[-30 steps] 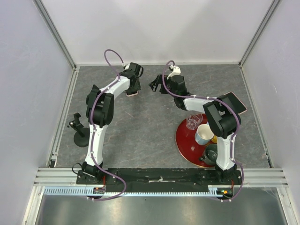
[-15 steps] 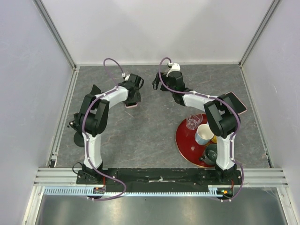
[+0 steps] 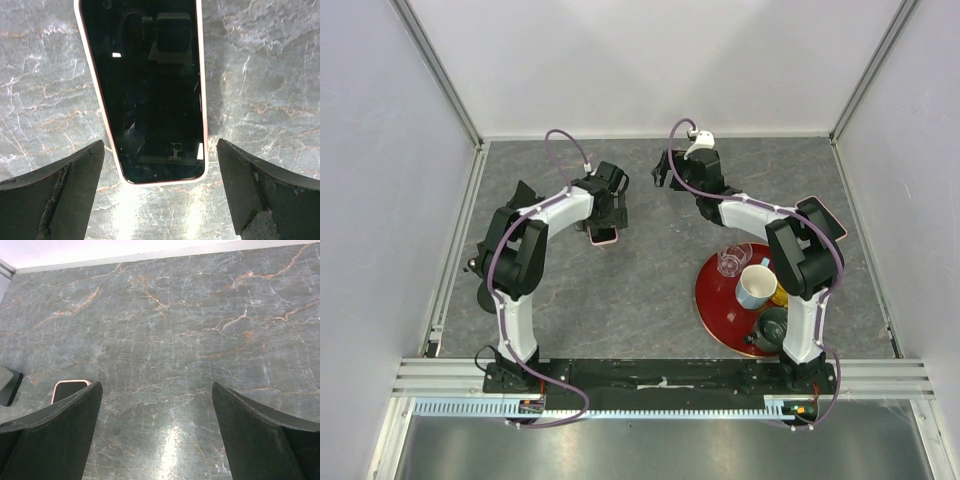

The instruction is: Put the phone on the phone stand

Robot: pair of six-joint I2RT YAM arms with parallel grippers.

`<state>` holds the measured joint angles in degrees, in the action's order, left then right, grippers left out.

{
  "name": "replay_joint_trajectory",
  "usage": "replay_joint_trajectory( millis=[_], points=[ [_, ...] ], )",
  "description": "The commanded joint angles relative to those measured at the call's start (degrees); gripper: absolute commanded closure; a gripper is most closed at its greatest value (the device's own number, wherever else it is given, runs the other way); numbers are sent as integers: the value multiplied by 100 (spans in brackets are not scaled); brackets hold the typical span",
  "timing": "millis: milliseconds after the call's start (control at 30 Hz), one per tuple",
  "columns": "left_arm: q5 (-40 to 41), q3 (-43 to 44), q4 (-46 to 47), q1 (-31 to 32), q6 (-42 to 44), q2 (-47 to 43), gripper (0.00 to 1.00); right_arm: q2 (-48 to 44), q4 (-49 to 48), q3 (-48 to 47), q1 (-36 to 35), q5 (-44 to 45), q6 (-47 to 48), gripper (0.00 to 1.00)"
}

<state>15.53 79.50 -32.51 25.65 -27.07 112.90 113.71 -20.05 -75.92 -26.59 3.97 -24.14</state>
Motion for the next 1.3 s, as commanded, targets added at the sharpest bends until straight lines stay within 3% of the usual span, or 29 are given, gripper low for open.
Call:
replay_joint_trajectory(
  millis=[0,467,667,867,900,967,1267],
  points=[
    [-41,503,-124,-191,193,320,0,-358,-315,156,119,8,15,2],
    [125,1181,-326,-385,185,1058,6,-279,-271,104,277,-54,-267,2],
    [328,1120,-352,-403,-26,1067,15,-297,-271,112,268,-107,-258,2],
    [635,945,-300,-403,-35,857,60,-227,-192,34,268,-212,-188,2],
    [662,901,-256,-403,-44,804,75,-209,-192,16,277,-264,-153,2],
    [671,743,-107,-403,-26,655,96,-148,-166,-54,277,-379,5,2],
    [653,39,517,-412,-123,-567,98,178,-296,-274,119,-1433,103,8]
  ],
)
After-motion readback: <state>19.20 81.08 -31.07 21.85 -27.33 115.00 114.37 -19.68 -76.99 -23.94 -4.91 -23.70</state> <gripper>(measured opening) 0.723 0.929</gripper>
